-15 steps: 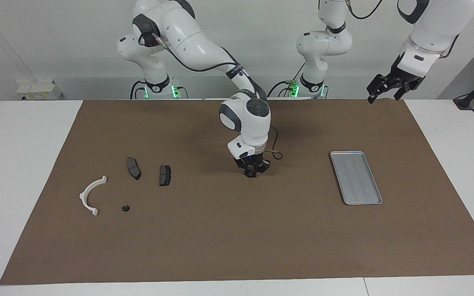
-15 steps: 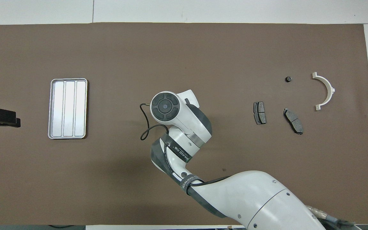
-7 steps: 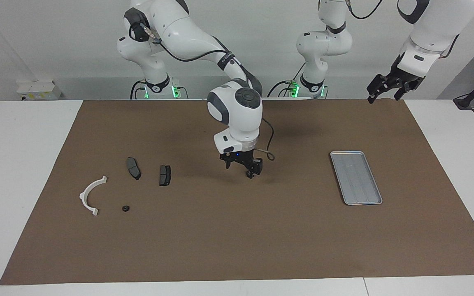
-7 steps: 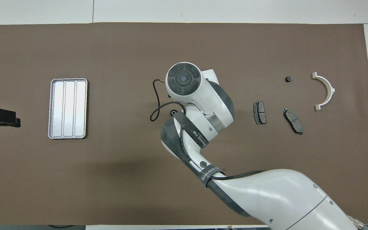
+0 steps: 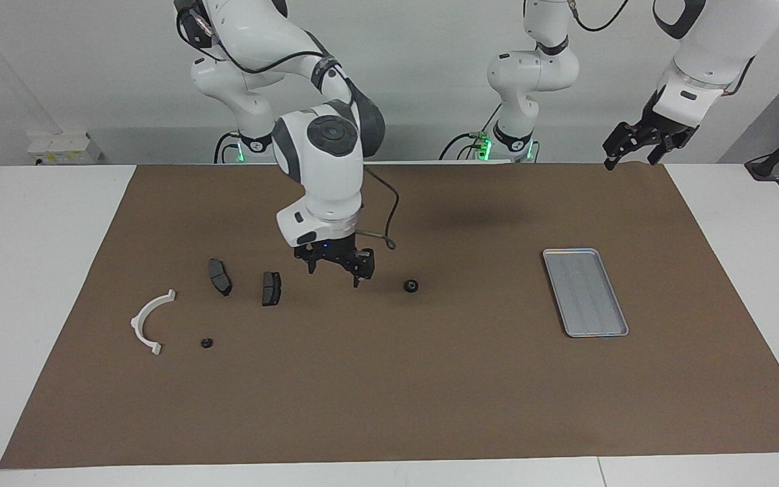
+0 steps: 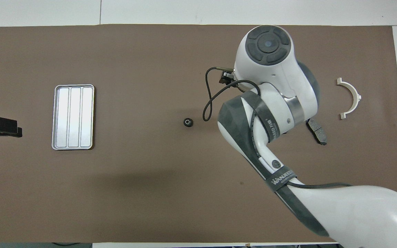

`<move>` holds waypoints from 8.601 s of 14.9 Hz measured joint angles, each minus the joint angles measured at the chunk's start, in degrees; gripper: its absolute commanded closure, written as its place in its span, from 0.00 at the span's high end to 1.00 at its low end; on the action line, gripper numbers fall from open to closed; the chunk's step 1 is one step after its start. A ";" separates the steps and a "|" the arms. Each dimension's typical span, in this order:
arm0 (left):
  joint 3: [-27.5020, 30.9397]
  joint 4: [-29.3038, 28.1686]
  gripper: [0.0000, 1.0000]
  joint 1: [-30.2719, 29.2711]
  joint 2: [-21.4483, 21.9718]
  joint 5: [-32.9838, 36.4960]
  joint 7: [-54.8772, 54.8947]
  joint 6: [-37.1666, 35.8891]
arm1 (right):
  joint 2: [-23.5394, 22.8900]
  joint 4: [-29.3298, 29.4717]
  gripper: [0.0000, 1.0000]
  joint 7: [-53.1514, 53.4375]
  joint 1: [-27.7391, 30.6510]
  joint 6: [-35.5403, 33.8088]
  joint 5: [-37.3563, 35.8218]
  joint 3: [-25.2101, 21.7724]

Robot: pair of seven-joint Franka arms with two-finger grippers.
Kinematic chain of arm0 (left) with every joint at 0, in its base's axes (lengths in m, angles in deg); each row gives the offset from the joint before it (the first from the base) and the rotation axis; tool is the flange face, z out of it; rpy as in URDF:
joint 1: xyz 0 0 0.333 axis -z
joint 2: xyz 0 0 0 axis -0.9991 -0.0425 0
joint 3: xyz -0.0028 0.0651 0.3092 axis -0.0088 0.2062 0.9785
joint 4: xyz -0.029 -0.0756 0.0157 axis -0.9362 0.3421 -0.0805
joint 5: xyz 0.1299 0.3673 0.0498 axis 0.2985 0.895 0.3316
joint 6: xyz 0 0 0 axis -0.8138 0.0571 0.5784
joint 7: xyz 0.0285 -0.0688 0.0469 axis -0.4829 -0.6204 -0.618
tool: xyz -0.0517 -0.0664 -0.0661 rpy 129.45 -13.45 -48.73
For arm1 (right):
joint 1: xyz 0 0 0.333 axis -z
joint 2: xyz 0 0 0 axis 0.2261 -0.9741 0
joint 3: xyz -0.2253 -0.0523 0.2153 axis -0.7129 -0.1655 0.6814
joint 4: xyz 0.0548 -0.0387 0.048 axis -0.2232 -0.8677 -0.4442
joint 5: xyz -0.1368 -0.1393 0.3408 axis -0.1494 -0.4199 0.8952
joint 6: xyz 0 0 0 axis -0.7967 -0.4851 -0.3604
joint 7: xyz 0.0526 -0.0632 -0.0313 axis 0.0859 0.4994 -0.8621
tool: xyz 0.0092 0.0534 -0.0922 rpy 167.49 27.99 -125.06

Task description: Pick bearing gear from pile to tray

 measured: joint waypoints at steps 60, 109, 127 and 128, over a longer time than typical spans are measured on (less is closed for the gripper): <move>-0.10 0.00 1.00 0.14 0.02 0.00 0.13 -0.21 | -9.53 -10.63 0.77 -23.24 23.55 22.04 4.54 0.05; 0.67 -3.29 0.99 0.48 1.61 -0.05 0.69 4.62 | -9.74 -10.34 0.00 -27.02 23.72 21.69 3.28 0.11; 0.79 -5.50 0.94 -0.01 2.07 -0.05 0.89 6.62 | -9.37 -6.95 0.00 -27.04 21.35 15.77 2.08 0.28; 0.95 -6.45 0.94 -0.13 2.40 -0.05 0.97 7.34 | -9.37 -6.95 0.00 -27.04 21.34 15.77 2.08 0.29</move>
